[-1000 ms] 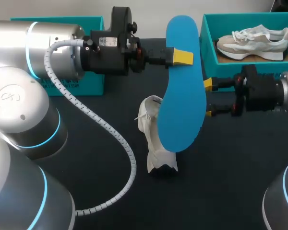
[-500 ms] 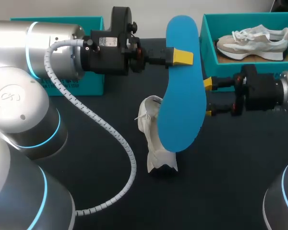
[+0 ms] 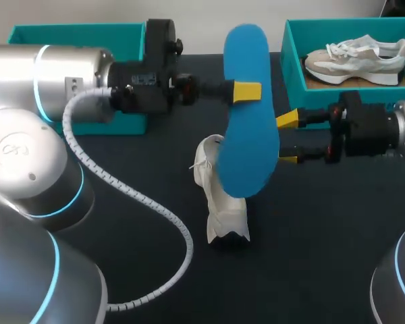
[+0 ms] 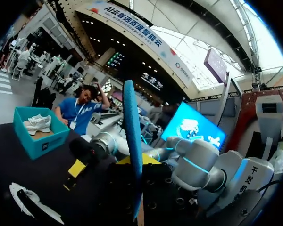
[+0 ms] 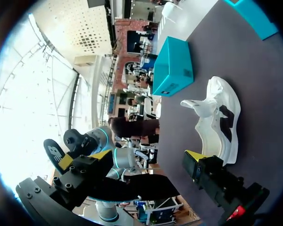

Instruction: Take the shoe out of the shoebox, open the shoe tongue, remove and reinsert the insole, then place the shoe into the shoebox

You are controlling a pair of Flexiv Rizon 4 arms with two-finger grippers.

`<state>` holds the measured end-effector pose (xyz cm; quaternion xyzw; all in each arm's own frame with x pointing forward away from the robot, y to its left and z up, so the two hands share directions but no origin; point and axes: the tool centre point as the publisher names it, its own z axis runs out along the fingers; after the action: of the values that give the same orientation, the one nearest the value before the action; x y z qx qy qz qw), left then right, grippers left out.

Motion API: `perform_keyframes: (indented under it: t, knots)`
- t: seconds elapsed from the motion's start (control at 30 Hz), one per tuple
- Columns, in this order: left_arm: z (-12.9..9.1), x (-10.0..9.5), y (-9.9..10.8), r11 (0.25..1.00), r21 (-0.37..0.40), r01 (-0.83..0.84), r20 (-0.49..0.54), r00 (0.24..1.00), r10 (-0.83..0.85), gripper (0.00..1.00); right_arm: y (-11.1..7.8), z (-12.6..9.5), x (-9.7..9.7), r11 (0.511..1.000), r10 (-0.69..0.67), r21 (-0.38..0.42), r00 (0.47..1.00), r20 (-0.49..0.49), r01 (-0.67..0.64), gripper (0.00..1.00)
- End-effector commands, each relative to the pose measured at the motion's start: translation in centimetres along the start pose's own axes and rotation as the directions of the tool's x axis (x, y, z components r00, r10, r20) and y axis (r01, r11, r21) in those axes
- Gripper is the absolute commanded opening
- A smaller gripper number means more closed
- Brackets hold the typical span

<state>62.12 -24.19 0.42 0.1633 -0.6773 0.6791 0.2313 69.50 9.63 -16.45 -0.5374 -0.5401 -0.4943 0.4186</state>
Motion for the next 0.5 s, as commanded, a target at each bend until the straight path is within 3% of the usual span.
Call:
perform_keyframes:
  t: [0.03,0.1,0.3,0.43,0.5]
  knots:
    - [-3.1,-0.1,0.8,0.880,0.015,-0.474,0.003,0.880,0.474,0.00,0.0,0.2,0.0,1.000,0.001,-0.002,1.000,0.002,-0.001,1.00]
    - [-3.8,-0.4,0.4,0.848,0.039,-0.529,0.002,0.848,0.530,0.00,0.0,0.2,0.0,1.000,0.001,-0.002,1.000,0.002,-0.001,1.00]
    - [-5.4,-2.3,0.5,0.592,-0.036,-0.805,-0.016,0.593,0.805,0.00,0.0,0.2,0.0,1.000,0.001,-0.002,1.000,0.002,-0.001,1.00]
    - [-6.2,-3.6,1.2,0.387,-0.019,-0.922,-0.004,0.387,0.922,0.00,0.0,0.2,0.0,1.000,0.001,-0.002,1.000,0.002,-0.001,1.00]
    - [-6.5,-3.9,1.5,0.354,-0.008,-0.935,0.024,0.354,0.935,0.00,0.0,0.2,0.0,1.000,0.001,-0.002,1.000,0.002,-0.001,1.00]
